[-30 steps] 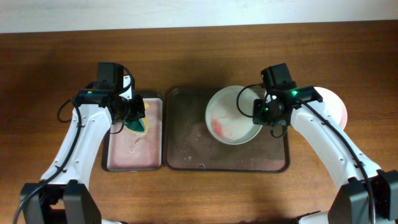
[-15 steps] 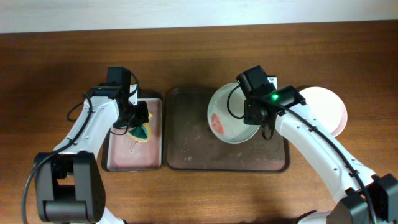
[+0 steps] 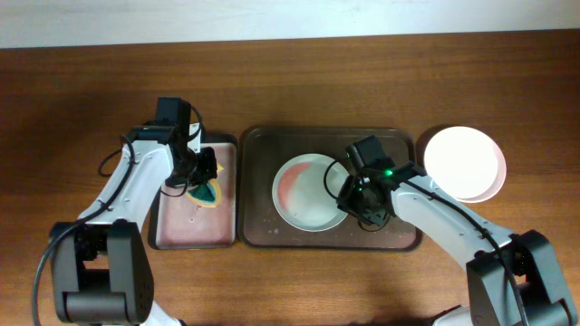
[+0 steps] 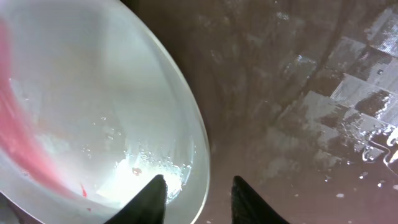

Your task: Clean dirty plates on tray and stack at the side

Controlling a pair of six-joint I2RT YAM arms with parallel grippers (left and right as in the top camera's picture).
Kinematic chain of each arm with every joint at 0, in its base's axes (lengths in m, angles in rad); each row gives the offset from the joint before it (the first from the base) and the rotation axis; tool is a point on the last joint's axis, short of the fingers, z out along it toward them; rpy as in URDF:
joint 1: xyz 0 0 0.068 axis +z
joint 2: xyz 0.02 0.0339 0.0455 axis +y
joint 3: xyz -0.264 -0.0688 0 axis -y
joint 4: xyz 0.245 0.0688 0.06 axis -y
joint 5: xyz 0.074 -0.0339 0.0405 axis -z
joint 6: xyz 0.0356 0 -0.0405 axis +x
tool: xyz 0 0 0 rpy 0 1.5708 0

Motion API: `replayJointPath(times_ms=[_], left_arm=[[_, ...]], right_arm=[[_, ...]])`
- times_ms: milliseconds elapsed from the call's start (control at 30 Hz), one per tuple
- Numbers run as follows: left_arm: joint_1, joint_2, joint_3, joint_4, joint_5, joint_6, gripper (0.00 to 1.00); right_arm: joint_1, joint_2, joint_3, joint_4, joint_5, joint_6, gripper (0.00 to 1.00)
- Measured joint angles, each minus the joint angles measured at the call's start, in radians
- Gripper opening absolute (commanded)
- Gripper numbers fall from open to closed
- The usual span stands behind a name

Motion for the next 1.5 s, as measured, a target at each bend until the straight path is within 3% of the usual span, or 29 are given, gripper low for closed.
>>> replayJointPath(times_ms=[133, 200, 400, 467, 533, 600, 800, 1000, 1200, 1500], left_arm=[[0.000, 0.000, 0.000, 0.000, 0.007, 0.000, 0.00], [0.000, 0.000, -0.001, 0.019, 0.049, 0.000, 0.00], [-0.063, 0.000, -0.001, 0.095, 0.116, -0.008, 0.00], [-0.132, 0.000, -0.001, 0.117, 0.129, -0.031, 0.00], [-0.200, 0.000, -0.001, 0.147, 0.131, -0.064, 0.00], [-0.265, 0.000, -0.001, 0.154, 0.130, -0.111, 0.00], [-0.449, 0.000, -0.001, 0.253, 0.103, -0.285, 0.00], [-0.544, 0.031, -0.001, 0.252, 0.003, -0.427, 0.00], [-0.556, 0.145, -0.001, 0.246, -0.030, -0.451, 0.00], [-0.575, 0.146, 0.000, 0.258, -0.312, -0.455, 0.00]], right_arm=[[-0.023, 0.000, -0.003, 0.111, 0.107, -0.214, 0.41], [-0.047, 0.000, -0.003, 0.173, 0.135, -0.360, 0.31], [-0.071, 0.034, -0.003, 0.202, 0.097, -0.492, 0.30], [-0.071, 0.076, -0.003, 0.203, 0.080, -0.502, 0.24], [-0.071, 0.113, -0.003, 0.202, 0.067, -0.509, 0.08], [-0.071, 0.119, -0.003, 0.203, 0.056, -0.510, 0.04], [-0.078, 0.117, 0.000, 0.181, -0.055, -0.479, 0.04], [-0.078, 0.117, 0.000, 0.157, -0.080, -0.417, 0.04], [-0.078, 0.117, 0.000, 0.154, -0.084, -0.414, 0.04], [-0.077, 0.117, 0.000, 0.153, -0.103, -0.410, 0.04]])
